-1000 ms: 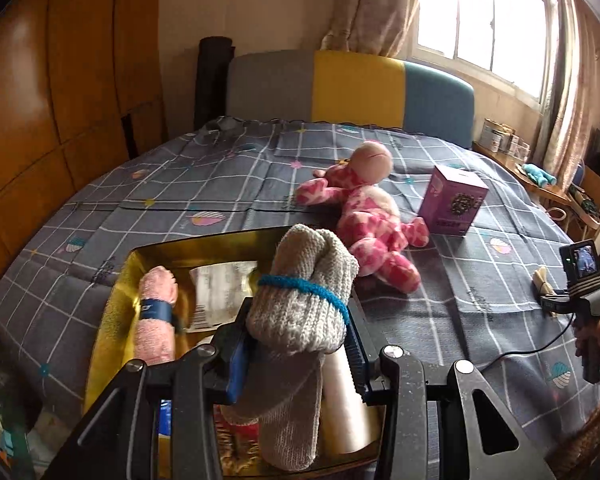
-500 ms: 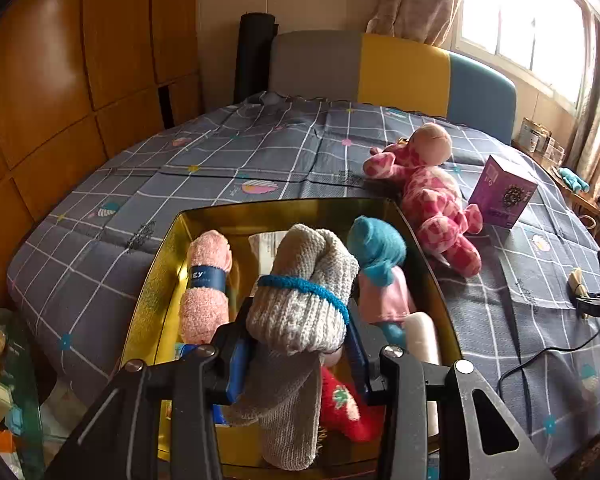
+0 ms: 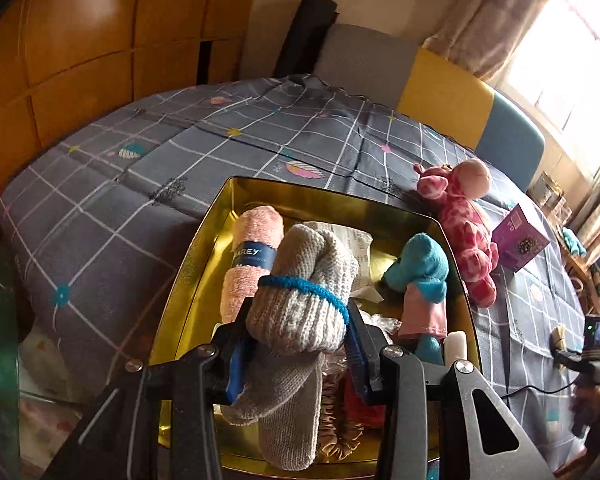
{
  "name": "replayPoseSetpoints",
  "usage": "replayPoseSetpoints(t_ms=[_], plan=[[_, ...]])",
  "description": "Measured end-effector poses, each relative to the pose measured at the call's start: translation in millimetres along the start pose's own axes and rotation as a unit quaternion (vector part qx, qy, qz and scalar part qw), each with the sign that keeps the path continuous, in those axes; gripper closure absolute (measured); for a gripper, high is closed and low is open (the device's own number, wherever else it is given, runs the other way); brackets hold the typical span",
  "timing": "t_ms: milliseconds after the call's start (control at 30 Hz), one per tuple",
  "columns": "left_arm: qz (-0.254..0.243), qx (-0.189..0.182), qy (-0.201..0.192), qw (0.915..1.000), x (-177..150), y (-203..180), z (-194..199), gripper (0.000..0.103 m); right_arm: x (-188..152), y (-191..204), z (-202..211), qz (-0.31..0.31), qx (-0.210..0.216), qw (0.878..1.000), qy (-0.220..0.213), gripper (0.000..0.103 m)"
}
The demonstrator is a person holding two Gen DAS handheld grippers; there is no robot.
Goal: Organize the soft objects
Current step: 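Lower the white glove into the gold tray and open the left tool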
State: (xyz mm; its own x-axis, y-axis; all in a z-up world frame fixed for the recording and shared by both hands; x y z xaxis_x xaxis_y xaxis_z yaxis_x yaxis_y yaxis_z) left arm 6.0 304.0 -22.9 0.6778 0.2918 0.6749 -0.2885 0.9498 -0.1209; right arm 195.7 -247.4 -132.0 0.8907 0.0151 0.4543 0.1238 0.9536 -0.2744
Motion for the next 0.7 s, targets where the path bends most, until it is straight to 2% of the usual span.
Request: replayPoseSetpoints(t_ms=[133,333,467,567,700], plan=[[0.025,-0.019,0.018,0.9994,-2,12,-8,0.061,0,0,0,0.000,0.000,1.000,0.000,0.078],[0.009,-0.037,0.066,0.9971,-16,-10,-40,0.055,-1,0,0,0.001,0.000,1.000,0.000,0.078],[0.003,-0.018,0.081,0.9965,-20,-16,-60,0.043,-1,-1,-1,0.002,0.000,1.000,-0.001,0.078],[-0.013,0.011,0.069,0.9975,-22,-19,-57,0.031,-1,0,-1,0.005,-0.001,1.000,-0.001,0.078],[-0.041,0.048,0.034,0.9974,-23,-21,-40,0.030,-2,0,-1,0.009,-0.004,1.000,-0.003,0.078]])
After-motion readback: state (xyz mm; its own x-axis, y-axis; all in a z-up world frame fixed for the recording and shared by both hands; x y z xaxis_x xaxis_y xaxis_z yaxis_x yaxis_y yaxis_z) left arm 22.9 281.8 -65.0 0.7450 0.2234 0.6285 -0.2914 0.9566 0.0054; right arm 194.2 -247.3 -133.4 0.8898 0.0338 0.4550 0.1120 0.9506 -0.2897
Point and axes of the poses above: each gripper's, at about its wrist camera, not at the fingertips, and z roughly against the way its jaws point, y to its left, x to its top, the point moved 3 cm from there along -z, roughly the way its jaws point, and after that the axes turned 8 degrees about -z, right-handed, at the moved point
